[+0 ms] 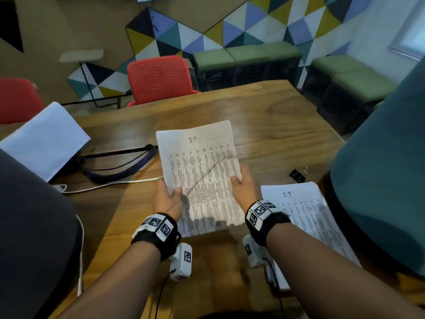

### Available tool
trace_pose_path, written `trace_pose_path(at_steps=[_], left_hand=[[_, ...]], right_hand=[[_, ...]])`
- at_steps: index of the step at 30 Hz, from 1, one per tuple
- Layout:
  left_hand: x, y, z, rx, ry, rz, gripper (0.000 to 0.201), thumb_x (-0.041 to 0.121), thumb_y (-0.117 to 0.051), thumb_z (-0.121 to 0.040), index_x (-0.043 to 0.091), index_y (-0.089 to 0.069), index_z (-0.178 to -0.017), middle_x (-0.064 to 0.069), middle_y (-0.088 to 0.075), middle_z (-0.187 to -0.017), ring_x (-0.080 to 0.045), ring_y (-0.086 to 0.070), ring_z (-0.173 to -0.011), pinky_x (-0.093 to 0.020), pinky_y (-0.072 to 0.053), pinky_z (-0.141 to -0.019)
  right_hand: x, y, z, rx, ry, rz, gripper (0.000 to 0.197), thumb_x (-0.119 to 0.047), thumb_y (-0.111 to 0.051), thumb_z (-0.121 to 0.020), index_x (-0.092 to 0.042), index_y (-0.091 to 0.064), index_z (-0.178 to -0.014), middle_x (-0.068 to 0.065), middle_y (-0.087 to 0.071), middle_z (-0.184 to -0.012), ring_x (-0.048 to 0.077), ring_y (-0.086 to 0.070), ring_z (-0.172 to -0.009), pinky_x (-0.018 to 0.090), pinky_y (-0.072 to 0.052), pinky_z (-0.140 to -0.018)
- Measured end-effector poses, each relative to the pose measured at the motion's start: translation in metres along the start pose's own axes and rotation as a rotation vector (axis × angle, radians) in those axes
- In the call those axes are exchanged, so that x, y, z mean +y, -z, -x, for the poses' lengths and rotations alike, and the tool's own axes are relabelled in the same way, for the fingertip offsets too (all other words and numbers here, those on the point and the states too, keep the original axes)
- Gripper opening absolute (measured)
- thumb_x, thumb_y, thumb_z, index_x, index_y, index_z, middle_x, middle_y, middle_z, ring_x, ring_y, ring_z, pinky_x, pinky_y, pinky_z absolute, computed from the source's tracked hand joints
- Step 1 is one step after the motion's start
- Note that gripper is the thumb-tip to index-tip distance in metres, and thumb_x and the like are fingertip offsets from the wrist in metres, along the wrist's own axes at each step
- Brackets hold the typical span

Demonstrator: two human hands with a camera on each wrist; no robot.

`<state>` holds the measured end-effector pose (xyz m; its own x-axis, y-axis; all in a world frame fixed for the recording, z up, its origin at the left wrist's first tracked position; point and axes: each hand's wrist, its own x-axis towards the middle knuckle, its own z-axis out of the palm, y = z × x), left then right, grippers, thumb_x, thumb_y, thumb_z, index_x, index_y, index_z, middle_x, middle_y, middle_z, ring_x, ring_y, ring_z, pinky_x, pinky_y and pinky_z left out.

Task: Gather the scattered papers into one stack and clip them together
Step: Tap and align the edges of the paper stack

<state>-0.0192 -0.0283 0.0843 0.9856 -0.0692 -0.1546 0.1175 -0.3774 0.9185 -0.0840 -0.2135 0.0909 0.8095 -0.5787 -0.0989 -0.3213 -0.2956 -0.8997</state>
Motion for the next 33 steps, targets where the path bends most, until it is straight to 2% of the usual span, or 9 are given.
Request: trace_pose_path(at_steps=[4,9,14,19,22,25,27,30,33], left_hand=[[0.017,-0.042,0.025,-0.108,0.051,0.01,0.029,0.012,-0.052,-0.095,0.023,-0.044,-0.121,0.004,-0.058,-0.114,-0.022,-0.057,-0.107,-0.047,-0.05,-0.094],[0.015,-0.111,0.064,-0.247,0.196,-0.131,0.016,0.019,-0.052,-0.094,0.03,-0.042,-0.1,-0.004,-0.062,-0.108,-0.029,-0.062,-0.096,-0.049,-0.053,-0.087],[0.01,-0.169,0.104,-0.351,0.235,-0.273,0.021,0.013,-0.055,-0.092,0.018,-0.045,-0.11,-0.001,-0.059,-0.095,-0.021,-0.058,-0.083,-0.029,-0.047,-0.075],[0.007,-0.201,0.13,-0.435,0.244,-0.284,0.016,0.01,-0.061,-0.084,0.019,-0.056,-0.097,-0.002,-0.066,-0.095,-0.018,-0.065,-0.083,-0.032,-0.055,-0.072],[-0.001,-0.214,0.133,-0.413,0.272,-0.47,0.048,0.012,-0.058,-0.082,0.011,-0.045,-0.129,-0.013,-0.046,-0.132,-0.032,-0.056,-0.11,-0.034,-0.049,-0.086],[-0.017,-0.225,0.125,-0.403,0.349,-0.378,0.067,0.014,-0.062,-0.072,0.01,-0.04,-0.135,-0.013,-0.043,-0.139,-0.03,-0.056,-0.11,-0.032,-0.049,-0.084],[-0.053,-0.24,0.1,-0.401,0.394,-0.246,0.078,0.022,-0.069,-0.057,0.013,-0.046,-0.131,-0.011,-0.05,-0.137,-0.028,-0.061,-0.105,-0.033,-0.053,-0.081],[-0.115,-0.261,0.062,-0.392,0.463,-0.164,0.099,0.045,-0.074,-0.04,0.024,-0.045,-0.132,-0.006,-0.052,-0.136,-0.031,-0.057,-0.115,-0.049,-0.048,-0.096],[-0.078,-0.248,0.079,-0.414,0.51,-0.069,0.104,0.044,-0.076,-0.045,0.016,-0.04,-0.139,-0.007,-0.051,-0.138,-0.03,-0.053,-0.121,-0.044,-0.043,-0.1]], right_hand=[[0.027,0.048,0.001,0.107,-0.026,0.085,0.035,-0.005,-0.043,-0.096,-0.02,-0.045,-0.128,0.006,-0.062,-0.103,0.021,-0.059,-0.081,0.032,-0.052,-0.068],[0.083,0.11,0.01,0.211,0.051,0.225,0.065,0.014,-0.039,-0.082,-0.027,-0.045,-0.132,0.0,-0.053,-0.115,0.02,-0.056,-0.096,0.026,-0.045,-0.077],[0.139,0.158,0.019,0.162,-0.019,0.439,0.059,0.009,-0.041,-0.08,-0.02,-0.048,-0.131,0.009,-0.049,-0.116,0.03,-0.054,-0.1,0.035,-0.048,-0.082],[0.18,0.184,0.027,0.123,-0.061,0.51,0.051,0.003,-0.049,-0.085,-0.009,-0.047,-0.135,0.017,-0.048,-0.13,0.032,-0.052,-0.116,0.036,-0.043,-0.102],[0.187,0.188,0.032,0.11,-0.124,0.495,0.053,-0.005,-0.045,-0.089,-0.01,-0.039,-0.141,0.012,-0.038,-0.145,0.028,-0.039,-0.132,0.039,-0.031,-0.112],[0.19,0.184,0.031,0.028,-0.254,0.54,0.068,-0.007,-0.046,-0.09,-0.01,-0.015,-0.151,0.011,-0.016,-0.157,0.025,-0.02,-0.144,0.036,-0.019,-0.119],[0.19,0.181,0.026,0.012,-0.324,0.573,0.081,-0.005,-0.051,-0.086,-0.012,-0.005,-0.152,0.012,-0.015,-0.156,0.028,-0.024,-0.142,0.04,-0.027,-0.116],[0.186,0.178,0.02,-0.006,-0.47,0.515,0.081,-0.005,-0.052,-0.086,-0.009,-0.005,-0.151,0.017,-0.022,-0.152,0.034,-0.033,-0.137,0.042,-0.032,-0.112],[0.186,0.175,0.014,0.0,-0.5,0.529,0.072,-0.009,-0.049,-0.085,-0.005,-0.014,-0.147,0.02,-0.035,-0.146,0.037,-0.043,-0.129,0.043,-0.038,-0.106]])
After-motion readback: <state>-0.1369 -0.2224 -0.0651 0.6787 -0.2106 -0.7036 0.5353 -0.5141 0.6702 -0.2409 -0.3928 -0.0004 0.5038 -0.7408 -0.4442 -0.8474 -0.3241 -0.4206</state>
